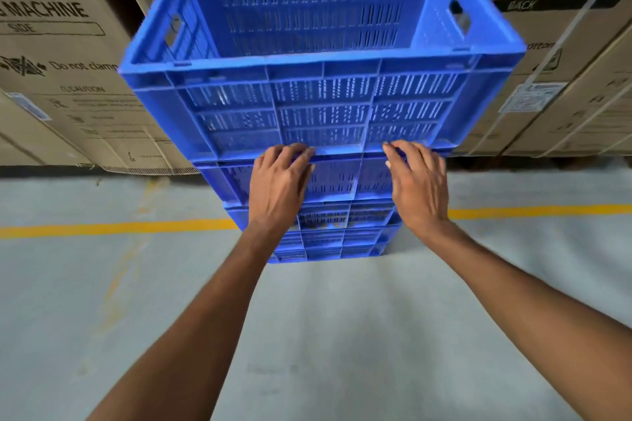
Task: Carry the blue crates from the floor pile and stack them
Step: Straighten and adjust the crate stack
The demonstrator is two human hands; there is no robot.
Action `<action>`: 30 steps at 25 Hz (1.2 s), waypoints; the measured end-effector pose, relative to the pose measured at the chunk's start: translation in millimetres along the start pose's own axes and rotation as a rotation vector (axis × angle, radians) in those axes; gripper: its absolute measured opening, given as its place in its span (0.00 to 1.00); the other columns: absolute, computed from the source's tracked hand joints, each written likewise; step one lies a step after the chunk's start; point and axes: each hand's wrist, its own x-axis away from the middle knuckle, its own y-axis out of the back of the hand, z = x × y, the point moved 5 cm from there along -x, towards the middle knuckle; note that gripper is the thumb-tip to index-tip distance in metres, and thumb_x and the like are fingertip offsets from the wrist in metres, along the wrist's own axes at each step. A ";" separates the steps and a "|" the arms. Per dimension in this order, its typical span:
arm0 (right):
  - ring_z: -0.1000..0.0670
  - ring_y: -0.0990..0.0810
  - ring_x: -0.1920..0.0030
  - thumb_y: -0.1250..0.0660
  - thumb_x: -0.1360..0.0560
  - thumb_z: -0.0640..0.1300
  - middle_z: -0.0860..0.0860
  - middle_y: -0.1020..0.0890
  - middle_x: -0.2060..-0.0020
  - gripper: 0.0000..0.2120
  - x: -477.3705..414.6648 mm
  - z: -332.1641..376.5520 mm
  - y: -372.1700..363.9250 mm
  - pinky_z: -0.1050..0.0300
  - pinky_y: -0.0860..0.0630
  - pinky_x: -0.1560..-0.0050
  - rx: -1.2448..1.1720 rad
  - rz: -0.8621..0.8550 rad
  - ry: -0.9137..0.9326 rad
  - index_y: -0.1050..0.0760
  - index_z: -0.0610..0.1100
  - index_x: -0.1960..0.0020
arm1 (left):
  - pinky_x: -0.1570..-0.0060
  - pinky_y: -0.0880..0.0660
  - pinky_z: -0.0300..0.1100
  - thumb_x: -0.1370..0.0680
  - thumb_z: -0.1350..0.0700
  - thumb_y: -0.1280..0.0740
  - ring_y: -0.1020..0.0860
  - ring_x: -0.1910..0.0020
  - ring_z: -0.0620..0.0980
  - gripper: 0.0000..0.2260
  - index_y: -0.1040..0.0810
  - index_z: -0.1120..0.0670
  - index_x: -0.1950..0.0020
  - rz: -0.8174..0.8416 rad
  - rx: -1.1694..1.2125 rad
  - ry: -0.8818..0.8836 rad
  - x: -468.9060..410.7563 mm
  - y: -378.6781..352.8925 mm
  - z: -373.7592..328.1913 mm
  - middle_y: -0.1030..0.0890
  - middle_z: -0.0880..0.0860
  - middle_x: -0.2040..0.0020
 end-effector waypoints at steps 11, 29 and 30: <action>0.42 0.20 0.62 0.27 0.21 0.44 0.49 0.17 0.62 0.04 1.6 -16.4 -36.6 0.50 0.27 0.60 0.065 -0.784 0.141 0.14 0.47 0.54 | 0.56 0.30 0.48 0.19 0.51 0.30 0.20 0.56 0.54 0.06 0.13 0.50 0.51 -0.675 -0.106 -0.128 8.9 -42.6 9.6 0.15 0.49 0.55; 0.43 0.20 0.45 0.30 0.22 0.43 0.45 0.16 0.45 0.16 31.4 -108.4 -27.2 0.50 0.19 0.53 -0.106 -0.521 -0.037 0.20 0.44 0.34 | 0.44 0.31 0.52 0.21 0.47 0.32 0.25 0.39 0.57 0.11 0.17 0.47 0.40 -0.587 -0.202 -0.354 -24.4 -75.2 -93.5 0.19 0.48 0.39; 0.44 0.20 0.46 0.29 0.22 0.43 0.45 0.15 0.47 0.15 31.4 -106.9 -26.9 0.51 0.19 0.53 -0.144 -0.570 -0.069 0.19 0.43 0.36 | 0.47 0.30 0.52 0.20 0.47 0.32 0.25 0.41 0.57 0.11 0.17 0.48 0.40 -0.586 -0.174 -0.319 -25.3 -80.1 -90.5 0.19 0.48 0.41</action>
